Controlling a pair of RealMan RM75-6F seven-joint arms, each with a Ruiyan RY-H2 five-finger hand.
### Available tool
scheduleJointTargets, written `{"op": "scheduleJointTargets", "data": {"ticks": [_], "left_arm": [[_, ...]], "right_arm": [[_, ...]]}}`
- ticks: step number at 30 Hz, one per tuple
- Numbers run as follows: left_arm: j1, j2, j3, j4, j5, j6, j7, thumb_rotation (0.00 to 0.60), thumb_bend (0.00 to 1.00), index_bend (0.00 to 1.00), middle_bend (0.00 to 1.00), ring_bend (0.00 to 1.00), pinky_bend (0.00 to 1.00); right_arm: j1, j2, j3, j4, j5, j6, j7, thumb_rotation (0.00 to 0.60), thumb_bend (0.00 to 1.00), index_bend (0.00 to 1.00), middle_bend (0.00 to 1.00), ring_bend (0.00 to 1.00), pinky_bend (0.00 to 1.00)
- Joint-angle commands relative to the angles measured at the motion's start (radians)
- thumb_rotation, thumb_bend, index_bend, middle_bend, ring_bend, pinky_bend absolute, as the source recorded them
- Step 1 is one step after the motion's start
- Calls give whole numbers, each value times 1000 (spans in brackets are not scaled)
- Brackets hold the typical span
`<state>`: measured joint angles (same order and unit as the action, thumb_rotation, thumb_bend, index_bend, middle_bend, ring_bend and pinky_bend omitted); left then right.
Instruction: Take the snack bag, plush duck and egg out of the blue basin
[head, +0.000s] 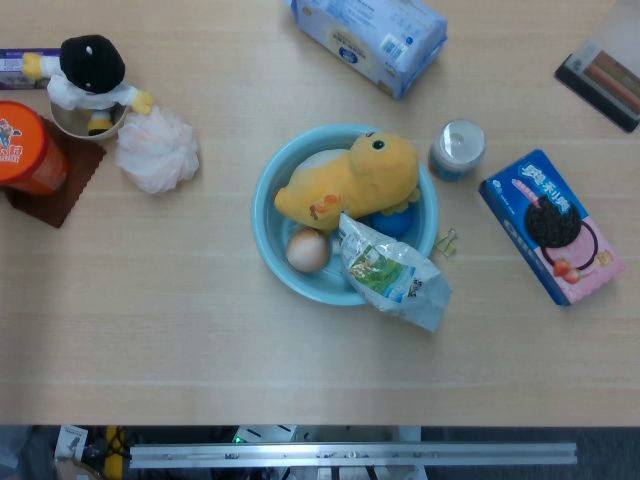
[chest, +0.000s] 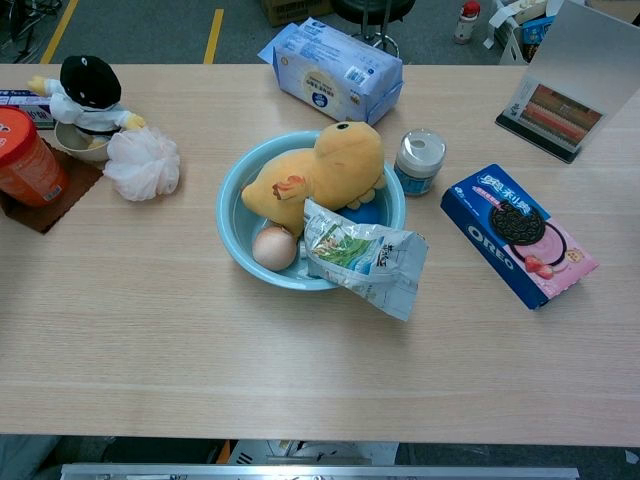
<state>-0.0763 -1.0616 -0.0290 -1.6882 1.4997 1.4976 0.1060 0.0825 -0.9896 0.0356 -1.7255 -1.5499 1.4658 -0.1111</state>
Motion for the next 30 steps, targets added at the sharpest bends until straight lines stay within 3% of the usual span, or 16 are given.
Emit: {"op": "scheduleJointTargets", "data": {"ticks": [1, 15, 24, 30], "left_arm": [[0, 3, 2, -8, -7, -6, 11, 600, 301, 0, 33, 2, 65], [6, 16, 5, -29, -7, -4, 25, 600, 301, 0, 56, 13, 65], [7, 25, 10, -38, -24, -22, 27, 600, 302, 0, 58, 13, 65], [15, 28, 5, -28, -50, -24, 5, 600, 301, 0, 58, 13, 65]], "right_arm": [[5, 6, -2, -5, -5, -8, 7, 600, 116, 19, 143, 138, 315], [87, 38, -36, -47, -131, -110, 54, 600, 116, 19, 157, 138, 316], [251, 21, -39, -137, -234, -326, 3, 600, 116, 19, 157, 138, 317], [361, -65, -18, -166, -226, -488, -96, 600, 114, 19, 157, 138, 316]]}}
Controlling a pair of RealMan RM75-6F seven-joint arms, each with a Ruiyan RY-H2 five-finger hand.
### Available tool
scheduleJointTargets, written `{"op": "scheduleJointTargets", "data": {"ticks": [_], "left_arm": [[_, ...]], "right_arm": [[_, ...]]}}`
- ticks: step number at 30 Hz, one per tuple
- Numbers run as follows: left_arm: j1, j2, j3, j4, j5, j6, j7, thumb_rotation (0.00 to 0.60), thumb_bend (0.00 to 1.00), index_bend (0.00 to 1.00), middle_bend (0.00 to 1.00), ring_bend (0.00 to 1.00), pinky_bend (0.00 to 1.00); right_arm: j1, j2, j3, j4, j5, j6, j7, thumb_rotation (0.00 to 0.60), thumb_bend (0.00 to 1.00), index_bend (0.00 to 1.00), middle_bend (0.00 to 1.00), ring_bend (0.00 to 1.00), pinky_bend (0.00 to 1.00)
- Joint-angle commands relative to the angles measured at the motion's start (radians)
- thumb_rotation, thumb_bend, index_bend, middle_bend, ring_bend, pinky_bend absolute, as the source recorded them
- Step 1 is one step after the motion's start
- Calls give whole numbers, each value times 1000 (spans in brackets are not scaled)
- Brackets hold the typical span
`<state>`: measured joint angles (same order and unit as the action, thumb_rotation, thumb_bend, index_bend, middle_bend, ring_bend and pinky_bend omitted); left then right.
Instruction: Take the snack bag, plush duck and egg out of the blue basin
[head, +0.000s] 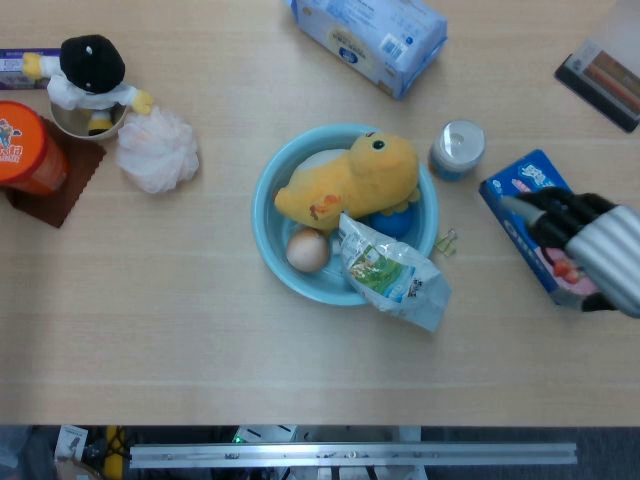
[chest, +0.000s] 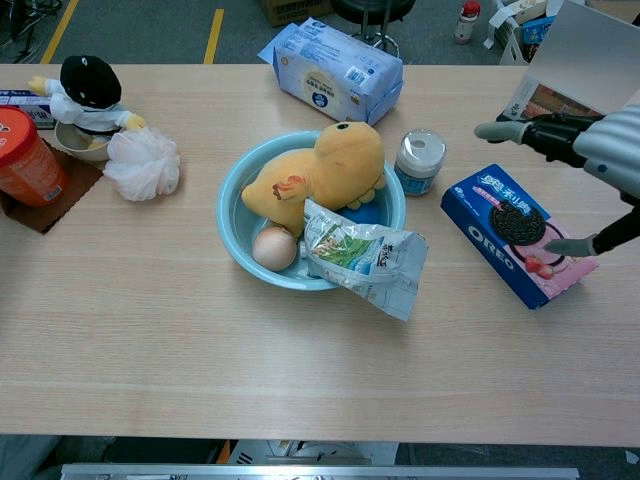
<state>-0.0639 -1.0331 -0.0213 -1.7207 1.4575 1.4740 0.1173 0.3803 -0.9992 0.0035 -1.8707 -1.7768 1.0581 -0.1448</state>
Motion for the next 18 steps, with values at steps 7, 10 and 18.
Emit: {"op": "scheduleJointTargets", "data": {"ticks": [7, 10, 18], "left_arm": [[9, -6, -6, 31, -24, -2, -37, 600, 300, 0, 58, 13, 65], [15, -6, -7, 47, -29, 2, -58, 600, 301, 0, 58, 13, 65], [24, -7, -5, 75, -33, 0, -100, 600, 301, 0, 58, 13, 66]], "right_arm": [[165, -194, 55, 0, 81, -226, -183, 600, 113, 19, 157, 138, 316], [203, -258, 72, 17, 125, -271, -237, 600, 114, 19, 160, 138, 316], [251, -374, 89, 74, 231, -311, -398, 600, 116, 152, 267, 191, 325]]}}
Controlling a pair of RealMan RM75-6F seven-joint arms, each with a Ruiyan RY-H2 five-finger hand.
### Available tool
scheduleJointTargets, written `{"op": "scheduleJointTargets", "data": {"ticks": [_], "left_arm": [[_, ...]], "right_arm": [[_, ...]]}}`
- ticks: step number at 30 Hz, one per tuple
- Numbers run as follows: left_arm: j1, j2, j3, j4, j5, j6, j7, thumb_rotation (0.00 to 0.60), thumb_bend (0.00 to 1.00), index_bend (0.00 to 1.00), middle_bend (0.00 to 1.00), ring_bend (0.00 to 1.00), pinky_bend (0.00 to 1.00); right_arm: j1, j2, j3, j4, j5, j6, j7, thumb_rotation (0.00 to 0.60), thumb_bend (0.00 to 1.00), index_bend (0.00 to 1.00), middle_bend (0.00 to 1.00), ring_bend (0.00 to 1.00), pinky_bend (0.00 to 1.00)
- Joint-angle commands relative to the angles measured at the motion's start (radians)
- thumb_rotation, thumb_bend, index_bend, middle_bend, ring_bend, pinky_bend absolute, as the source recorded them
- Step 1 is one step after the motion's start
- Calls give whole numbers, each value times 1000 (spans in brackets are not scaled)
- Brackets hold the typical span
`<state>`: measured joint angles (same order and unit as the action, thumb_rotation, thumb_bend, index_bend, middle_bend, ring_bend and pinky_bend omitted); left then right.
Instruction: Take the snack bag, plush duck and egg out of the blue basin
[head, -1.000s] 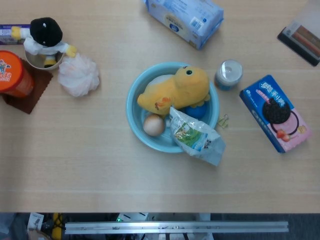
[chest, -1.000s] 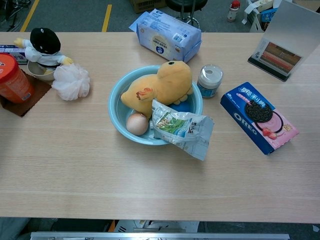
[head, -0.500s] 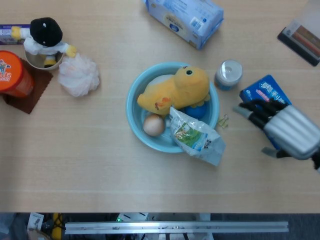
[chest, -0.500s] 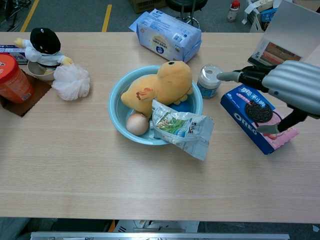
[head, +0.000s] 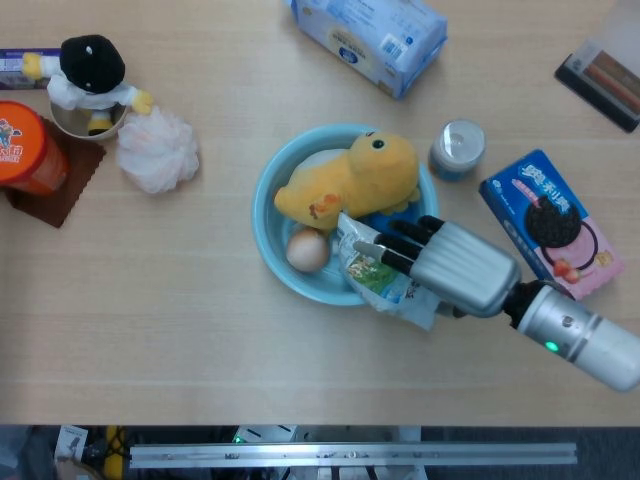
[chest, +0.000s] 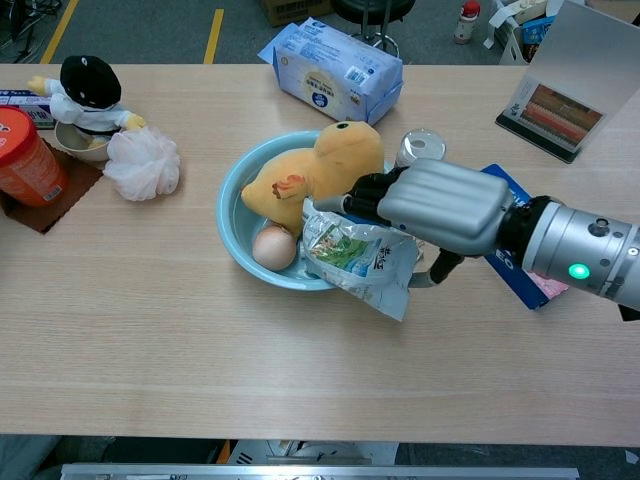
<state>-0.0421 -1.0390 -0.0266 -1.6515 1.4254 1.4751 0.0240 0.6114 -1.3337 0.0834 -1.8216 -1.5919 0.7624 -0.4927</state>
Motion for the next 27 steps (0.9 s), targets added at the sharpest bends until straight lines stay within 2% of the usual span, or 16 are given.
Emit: {"op": "scheduleJointTargets", "data": {"ticks": [1, 4, 10, 13, 18, 27], "left_arm": [[2, -2, 0, 9, -2, -2, -10, 600, 301, 0, 58, 13, 65], [0, -2, 0, 13, 0, -6, -16, 600, 301, 0, 58, 13, 65], [0, -3, -2, 19, 1, -7, -25, 600, 300, 0, 59, 13, 65], [1, -3, -3, 20, -1, -8, -25, 600, 300, 0, 58, 13, 66], [-1, -3, -5, 19, -1, -11, -20, 600, 300, 0, 58, 13, 65], [-4, 1, -7, 8, -4, -16, -6, 600, 301, 0, 59, 13, 65]], "right_arm": [[25, -52, 11, 33, 66, -17, -63, 600, 116, 180, 279, 205, 338], [41, -75, 12, 55, 117, -31, -96, 600, 130, 262, 321, 251, 389], [60, -104, 7, 84, 173, -22, -128, 600, 261, 576, 527, 484, 681], [64, -106, 9, 91, 189, -8, -115, 600, 265, 664, 586, 565, 758], [64, -89, 18, 88, 195, 34, -69, 600, 266, 718, 630, 638, 833], [29, 24, 39, 24, 149, 166, 31, 600, 265, 730, 638, 648, 844]]}}
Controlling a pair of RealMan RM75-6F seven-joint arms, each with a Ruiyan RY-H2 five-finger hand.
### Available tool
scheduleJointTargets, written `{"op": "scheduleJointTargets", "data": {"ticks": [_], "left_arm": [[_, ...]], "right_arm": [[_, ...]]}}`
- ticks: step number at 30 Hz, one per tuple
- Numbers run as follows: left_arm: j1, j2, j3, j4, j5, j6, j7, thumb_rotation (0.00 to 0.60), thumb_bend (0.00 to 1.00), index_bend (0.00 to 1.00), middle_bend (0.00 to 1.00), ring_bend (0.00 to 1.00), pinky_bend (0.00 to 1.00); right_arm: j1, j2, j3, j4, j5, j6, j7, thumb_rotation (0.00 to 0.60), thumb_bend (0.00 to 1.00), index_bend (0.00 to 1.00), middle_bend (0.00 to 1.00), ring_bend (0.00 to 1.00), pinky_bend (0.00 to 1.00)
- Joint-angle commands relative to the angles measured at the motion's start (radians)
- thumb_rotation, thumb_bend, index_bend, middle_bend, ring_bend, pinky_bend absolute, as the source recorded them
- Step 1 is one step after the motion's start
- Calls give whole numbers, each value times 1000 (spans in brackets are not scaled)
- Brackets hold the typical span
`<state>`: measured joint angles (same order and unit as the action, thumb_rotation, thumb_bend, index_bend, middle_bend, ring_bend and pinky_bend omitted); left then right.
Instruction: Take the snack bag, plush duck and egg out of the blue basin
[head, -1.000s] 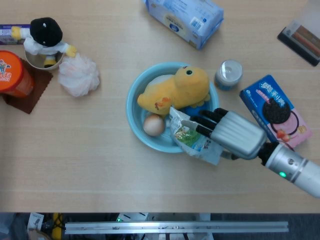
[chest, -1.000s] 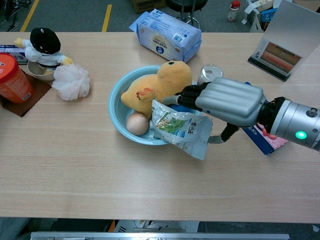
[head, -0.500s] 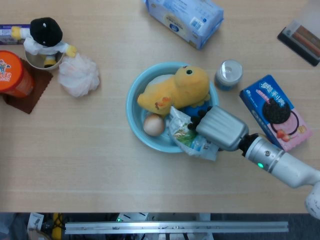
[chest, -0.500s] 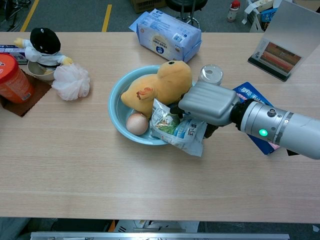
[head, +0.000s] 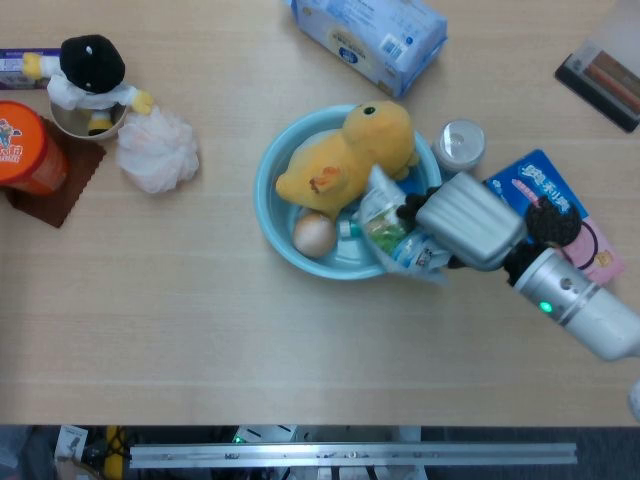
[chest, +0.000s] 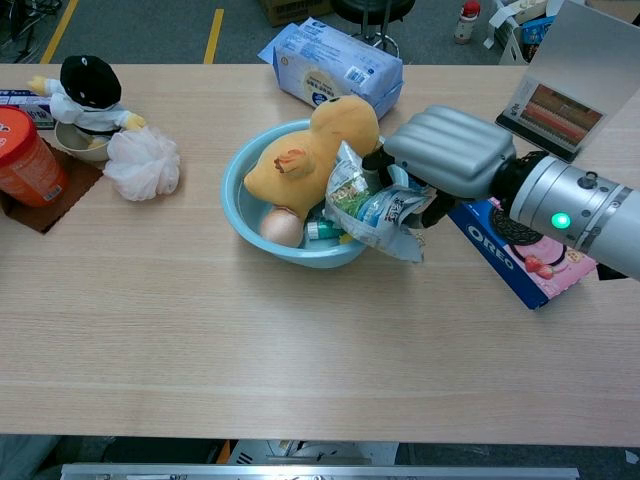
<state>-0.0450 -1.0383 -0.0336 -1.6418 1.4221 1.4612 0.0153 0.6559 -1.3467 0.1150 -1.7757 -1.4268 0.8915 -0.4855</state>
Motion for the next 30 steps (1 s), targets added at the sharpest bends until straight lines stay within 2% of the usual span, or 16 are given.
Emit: {"op": "scheduleJointTargets", "data": {"ticks": [1, 6, 11, 18, 24, 26, 29, 30], "left_arm": [[-2, 1, 0, -4, -3, -5, 6, 600, 301, 0, 59, 13, 65], [-7, 2, 2, -12, -3, -17, 16, 600, 300, 0, 60, 14, 65], [-6, 7, 2, -16, -3, -14, 15, 600, 300, 0, 62, 16, 65], [-11, 2, 4, -15, 2, -23, 18, 600, 300, 0, 63, 17, 66], [-15, -1, 6, -17, 8, -26, 23, 600, 301, 0, 64, 17, 65], [-14, -1, 6, -17, 8, -25, 24, 600, 302, 0, 64, 17, 65], [-13, -1, 7, -16, 7, -26, 23, 600, 300, 0, 64, 17, 65], [-13, -1, 8, -16, 7, -26, 23, 600, 300, 0, 64, 17, 65]], "right_arm": [[-23, 54, 9, -29, -20, 54, 33, 600, 265, 729, 638, 648, 844], [-42, 108, 3, -49, -26, 90, 66, 600, 263, 729, 638, 648, 843], [-79, 147, 3, -35, -30, 168, 47, 600, 263, 729, 638, 648, 844], [-108, 207, 37, 13, 66, 213, 24, 600, 263, 729, 637, 648, 844], [-92, 220, 48, 76, 199, 159, -37, 600, 262, 717, 603, 622, 831], [-85, 217, 49, 89, 236, 145, -64, 600, 261, 666, 564, 575, 786], [-57, 213, 42, 108, 336, 86, -127, 600, 240, 451, 405, 399, 589], [-51, 210, 42, 111, 349, 80, -136, 600, 218, 344, 311, 310, 498]]}}
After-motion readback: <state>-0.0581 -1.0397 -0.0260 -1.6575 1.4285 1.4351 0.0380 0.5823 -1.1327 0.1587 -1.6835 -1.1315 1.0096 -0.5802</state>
